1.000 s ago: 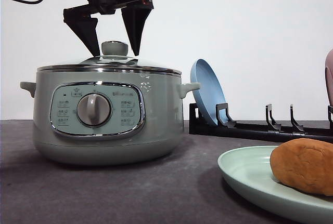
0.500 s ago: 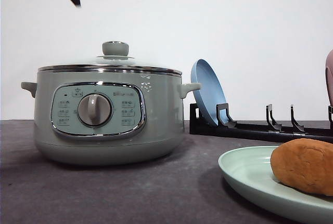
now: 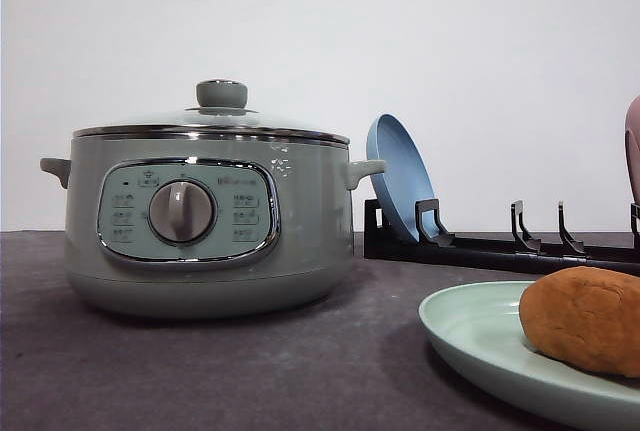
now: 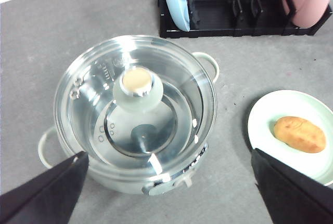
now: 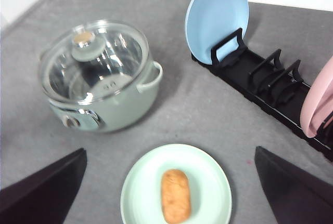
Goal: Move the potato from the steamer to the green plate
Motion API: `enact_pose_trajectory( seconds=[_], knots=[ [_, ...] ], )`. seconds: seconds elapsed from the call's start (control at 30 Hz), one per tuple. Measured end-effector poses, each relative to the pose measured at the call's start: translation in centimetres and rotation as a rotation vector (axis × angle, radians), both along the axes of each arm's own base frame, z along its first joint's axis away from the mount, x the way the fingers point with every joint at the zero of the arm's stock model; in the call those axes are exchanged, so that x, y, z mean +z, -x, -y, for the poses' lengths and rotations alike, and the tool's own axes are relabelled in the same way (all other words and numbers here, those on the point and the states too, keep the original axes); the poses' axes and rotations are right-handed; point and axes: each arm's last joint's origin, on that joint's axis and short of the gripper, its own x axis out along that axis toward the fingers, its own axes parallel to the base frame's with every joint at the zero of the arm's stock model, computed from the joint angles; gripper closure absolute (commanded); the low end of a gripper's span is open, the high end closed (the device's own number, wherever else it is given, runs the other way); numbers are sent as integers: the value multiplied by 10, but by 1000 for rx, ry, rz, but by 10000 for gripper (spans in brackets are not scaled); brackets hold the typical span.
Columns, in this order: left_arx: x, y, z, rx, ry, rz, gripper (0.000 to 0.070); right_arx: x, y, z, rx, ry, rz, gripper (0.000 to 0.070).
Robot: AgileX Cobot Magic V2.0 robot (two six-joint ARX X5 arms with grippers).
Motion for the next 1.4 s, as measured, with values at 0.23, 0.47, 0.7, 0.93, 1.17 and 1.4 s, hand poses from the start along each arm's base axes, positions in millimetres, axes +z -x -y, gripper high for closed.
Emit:
enact_pose_trajectory(
  seconds=[0.23,0.47,0.7,0.93,1.17,1.4],
  knots=[
    [-51,46,-31,-1,62,93,60,-22,-10,-6,19,30,-25,45],
    [-62,71,-49,-1,106,158,63,-62,-15,-10,83,0,-39,45],
    [-60,76,-52,-1,125,187,63,-69,-16,-12,110,-13,-54,45],
    [-58,76,-52,-1,136,202,185,-68,-16,-13,125,-29,-47,46],
    [-58,76,-52,-1,136,202,689,-68,-17,-13,122,-34,-51,684],
    [-58,76,-52,-1,136,202,678,-68,-17,-13,117,-39,-54,684]
  ],
)
